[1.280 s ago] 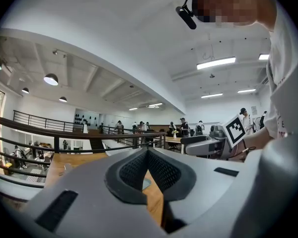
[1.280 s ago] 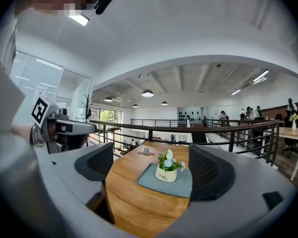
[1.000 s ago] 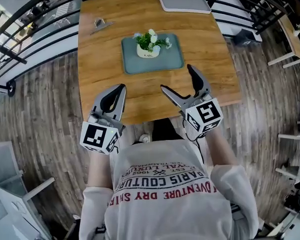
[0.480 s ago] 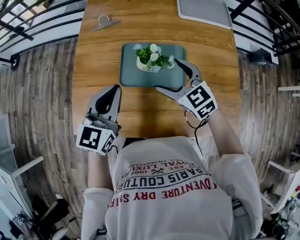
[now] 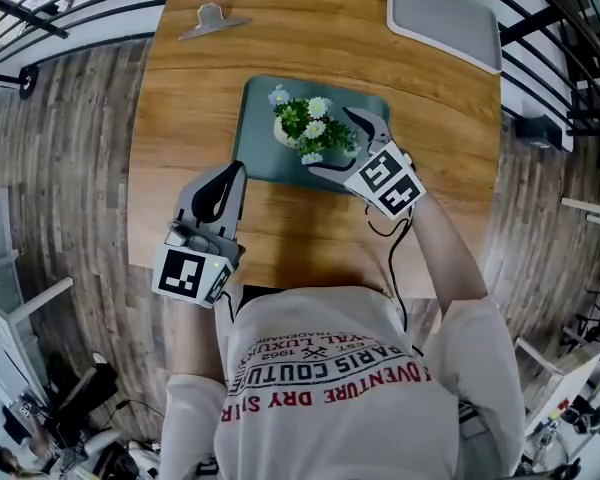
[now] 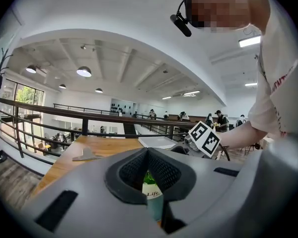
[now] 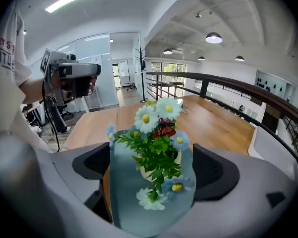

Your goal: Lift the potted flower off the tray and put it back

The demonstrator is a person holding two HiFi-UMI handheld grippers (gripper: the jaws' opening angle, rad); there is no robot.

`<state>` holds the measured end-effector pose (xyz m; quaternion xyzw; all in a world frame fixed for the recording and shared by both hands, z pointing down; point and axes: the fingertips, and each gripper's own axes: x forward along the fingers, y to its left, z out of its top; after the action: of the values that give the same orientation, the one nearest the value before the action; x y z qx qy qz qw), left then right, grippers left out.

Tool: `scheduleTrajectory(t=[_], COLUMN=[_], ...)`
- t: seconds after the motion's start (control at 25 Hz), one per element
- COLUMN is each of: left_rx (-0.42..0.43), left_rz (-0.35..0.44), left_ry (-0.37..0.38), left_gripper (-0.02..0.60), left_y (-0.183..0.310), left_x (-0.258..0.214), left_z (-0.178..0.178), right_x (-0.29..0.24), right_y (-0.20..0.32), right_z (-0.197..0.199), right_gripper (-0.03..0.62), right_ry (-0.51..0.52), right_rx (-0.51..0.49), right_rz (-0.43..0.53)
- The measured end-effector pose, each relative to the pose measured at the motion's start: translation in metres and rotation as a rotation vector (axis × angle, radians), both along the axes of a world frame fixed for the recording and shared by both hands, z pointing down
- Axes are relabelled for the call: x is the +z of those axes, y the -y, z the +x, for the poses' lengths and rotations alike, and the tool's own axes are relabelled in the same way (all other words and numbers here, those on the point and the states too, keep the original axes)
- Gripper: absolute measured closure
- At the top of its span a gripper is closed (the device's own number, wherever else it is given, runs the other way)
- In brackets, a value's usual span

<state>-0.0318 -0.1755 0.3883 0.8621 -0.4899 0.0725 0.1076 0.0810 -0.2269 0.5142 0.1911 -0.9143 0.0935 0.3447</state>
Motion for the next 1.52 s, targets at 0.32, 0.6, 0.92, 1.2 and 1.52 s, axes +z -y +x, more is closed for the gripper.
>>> scheduleTrajectory(t=[0.32,0.6,0.92,1.2,1.52], left_rx=[-0.040,-0.053,-0.032,-0.009,0.009], left_rz=[-0.069,-0.103,-0.096,-0.079,-0.081], left_ry=[0.002,-0.008,-0.036,-0.035,-0.039], left_gripper=[0.569,0.569,0.569,0.569,0.569], left_y=[0.007,0.012,0.028,0.040,0.044], left_x=[0.032,0.052,0.064,0.071,0.078], left_z=[-0.009,-0.012,-0.006,-0.003,-0.007], right_x=[0.049,0.066,0.084,0.091,0.090], right_y=[0.015,0.024,0.027,0.025,0.028], right_z=[-0.007,-0.016,-0.022,-0.027,-0.030], right_gripper=[0.083,0.083,0.085,0.085,0.086], right_ry=[-0.054,-0.033,0.000,0.021,0.053], right_rx=[-0.075,-0.096,-0.101,-0.122,-0.106], right_rz=[-0.041,-0.081,-0.081,-0.055,-0.032])
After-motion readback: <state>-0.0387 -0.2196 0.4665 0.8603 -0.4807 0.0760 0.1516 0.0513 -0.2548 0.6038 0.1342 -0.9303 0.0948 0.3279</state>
